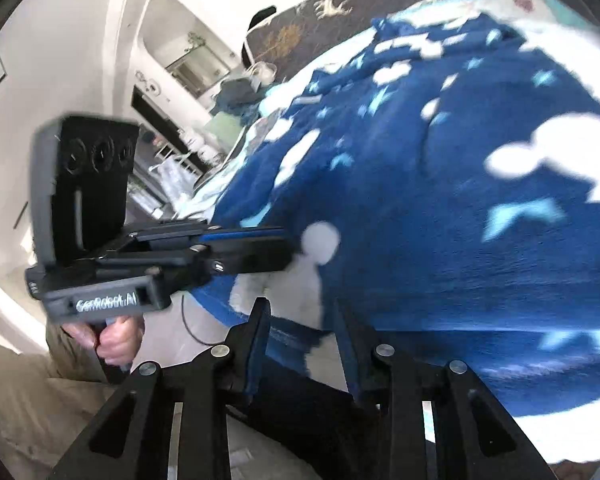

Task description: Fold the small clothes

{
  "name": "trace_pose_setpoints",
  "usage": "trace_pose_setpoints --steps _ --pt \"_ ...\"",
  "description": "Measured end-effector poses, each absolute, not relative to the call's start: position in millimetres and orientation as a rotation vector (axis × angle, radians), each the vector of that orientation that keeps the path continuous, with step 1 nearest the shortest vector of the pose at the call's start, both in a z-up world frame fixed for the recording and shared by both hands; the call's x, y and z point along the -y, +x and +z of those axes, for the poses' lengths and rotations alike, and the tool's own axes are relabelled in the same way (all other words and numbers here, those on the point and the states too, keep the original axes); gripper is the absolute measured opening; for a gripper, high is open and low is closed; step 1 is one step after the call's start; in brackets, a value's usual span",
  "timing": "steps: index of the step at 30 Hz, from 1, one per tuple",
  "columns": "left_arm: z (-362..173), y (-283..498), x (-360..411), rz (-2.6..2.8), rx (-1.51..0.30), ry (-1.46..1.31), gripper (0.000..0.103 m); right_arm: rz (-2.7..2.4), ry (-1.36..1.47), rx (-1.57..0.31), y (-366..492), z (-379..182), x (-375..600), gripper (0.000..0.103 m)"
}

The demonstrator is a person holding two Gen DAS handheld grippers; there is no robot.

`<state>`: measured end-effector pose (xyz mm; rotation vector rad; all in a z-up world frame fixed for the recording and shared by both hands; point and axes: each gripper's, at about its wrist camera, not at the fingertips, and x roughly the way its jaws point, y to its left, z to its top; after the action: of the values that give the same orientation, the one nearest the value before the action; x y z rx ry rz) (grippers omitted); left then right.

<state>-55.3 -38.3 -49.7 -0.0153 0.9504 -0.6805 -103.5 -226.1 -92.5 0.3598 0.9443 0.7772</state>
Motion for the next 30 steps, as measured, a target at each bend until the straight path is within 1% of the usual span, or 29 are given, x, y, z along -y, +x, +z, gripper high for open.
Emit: trace_pose_setpoints --steps 2,3,4,6,9,12,14,18,20,21,22,25,30 --pt "-37.3 -54.4 22.3 -0.656 -0.903 -0.058 0.014 0.774 0.408 -0.886 -101.5 -76.7 240.2 0.034" --pt "-35.0 -52.7 17.0 -0.636 -0.889 -0.066 0.018 0.776 0.441 -0.86 -97.7 -69.6 246.3 0.034" --pt "-33.7 -49.6 11.3 -0.597 -0.877 -0.066 0.02 0.782 0.467 -0.843 -92.7 -64.4 249.5 0.034" --pt "-36.8 -42.1 5.0 -0.533 -0.881 -0.056 0.02 0.771 0.472 -0.843 -74.4 -59.0 241.8 0.034" --pt "-46.4 -40.1 -0.1 -0.515 -0.906 -0.064 0.02 0.752 0.443 -0.893 -56.3 -63.5 223.2 0.034" --pt "-57.5 -42.5 2.6 -0.527 -0.935 -0.037 0.02 0.834 0.543 -0.943 -39.7 -73.9 205.9 0.034" --pt "-65.5 -43.9 5.5 -0.535 -0.958 -0.022 0.02 0.859 0.558 -0.967 -36.7 -78.6 197.2 0.036" --pt "-72.7 -42.4 -0.7 -0.512 -0.981 -0.032 0.024 0.866 0.539 -1.015 -28.9 -84.2 181.0 0.036" --pt "-72.0 -40.5 -10.9 -0.485 -0.976 -0.053 0.026 0.876 0.55 -1.038 -25.2 -87.7 174.9 0.036" --pt "-71.2 -39.5 -15.6 -0.468 -0.971 -0.057 0.033 0.884 0.549 -1.055 -23.3 -90.3 169.9 0.036" --pt "-71.5 -38.4 -22.9 -0.427 -0.968 -0.05 0.035 0.883 0.535 -1.084 -23.1 -93.7 164.0 0.037" --pt "-73.7 -40.3 -47.3 -0.389 -0.957 -0.081 0.035 0.842 0.469 -1.173 -31.2 -102.1 156.1 0.037" --pt "-71.5 -46.3 -67.5 -0.364 -0.933 -0.105 0.035 0.869 0.445 -1.145 -57.9 -94.2 168.0 0.038"
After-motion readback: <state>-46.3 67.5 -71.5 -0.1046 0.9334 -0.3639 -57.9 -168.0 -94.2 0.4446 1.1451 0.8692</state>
